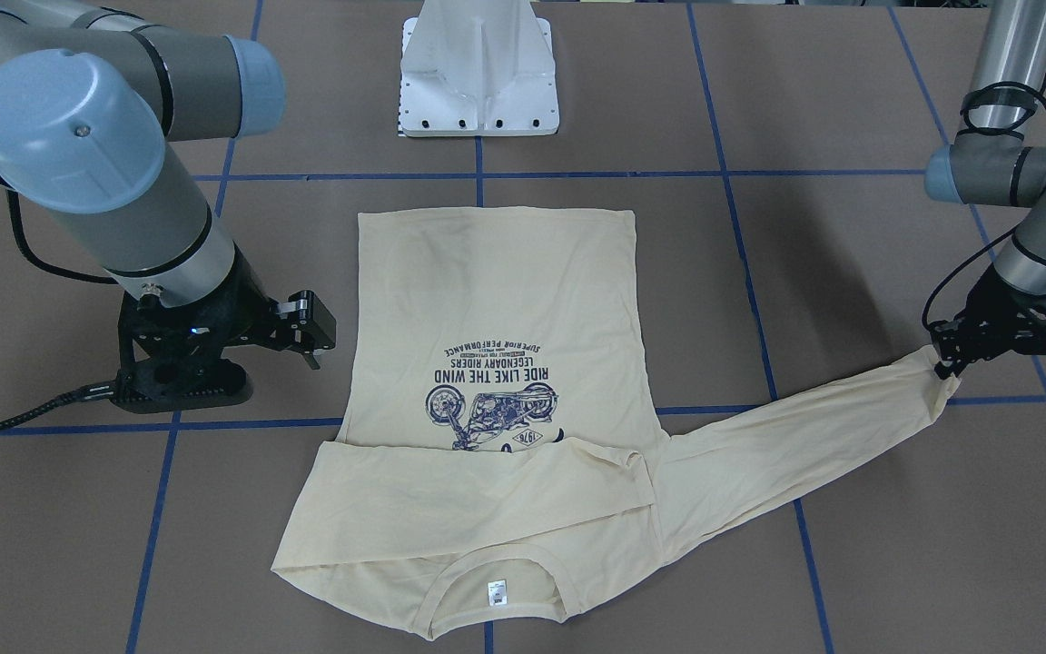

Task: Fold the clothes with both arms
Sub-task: 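Grasp the other sleeve cuff with the left gripper and lift it, then carry the sleeve with the left gripper across the shirt toward the collar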

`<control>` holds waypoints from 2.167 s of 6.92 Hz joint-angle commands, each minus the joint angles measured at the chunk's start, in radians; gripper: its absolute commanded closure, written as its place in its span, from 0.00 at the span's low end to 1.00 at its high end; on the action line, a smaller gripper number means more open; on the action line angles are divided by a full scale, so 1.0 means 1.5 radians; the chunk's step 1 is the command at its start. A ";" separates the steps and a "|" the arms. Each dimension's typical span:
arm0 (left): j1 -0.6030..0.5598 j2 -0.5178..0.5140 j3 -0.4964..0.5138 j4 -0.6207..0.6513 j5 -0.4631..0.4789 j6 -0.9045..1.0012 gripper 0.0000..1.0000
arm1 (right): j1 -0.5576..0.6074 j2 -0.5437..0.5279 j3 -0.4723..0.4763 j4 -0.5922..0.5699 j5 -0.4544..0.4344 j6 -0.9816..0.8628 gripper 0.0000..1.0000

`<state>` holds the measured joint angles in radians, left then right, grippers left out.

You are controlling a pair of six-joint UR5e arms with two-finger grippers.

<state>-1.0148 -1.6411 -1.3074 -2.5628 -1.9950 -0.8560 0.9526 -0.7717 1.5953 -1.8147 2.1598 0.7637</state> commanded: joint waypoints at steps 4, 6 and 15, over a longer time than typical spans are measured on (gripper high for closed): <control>0.000 -0.020 -0.216 0.269 -0.035 0.000 1.00 | 0.003 -0.006 0.002 -0.001 -0.001 -0.002 0.00; -0.035 -0.151 -0.250 0.412 -0.117 -0.002 1.00 | 0.035 -0.052 0.021 -0.004 0.001 -0.017 0.00; 0.036 -0.576 -0.069 0.471 -0.243 -0.308 1.00 | 0.080 -0.246 0.150 -0.008 0.004 -0.107 0.00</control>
<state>-0.9925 -2.4844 -1.4941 -1.7614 -2.3632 -1.2808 1.0736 -1.1425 1.8233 -1.8270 2.1670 0.6017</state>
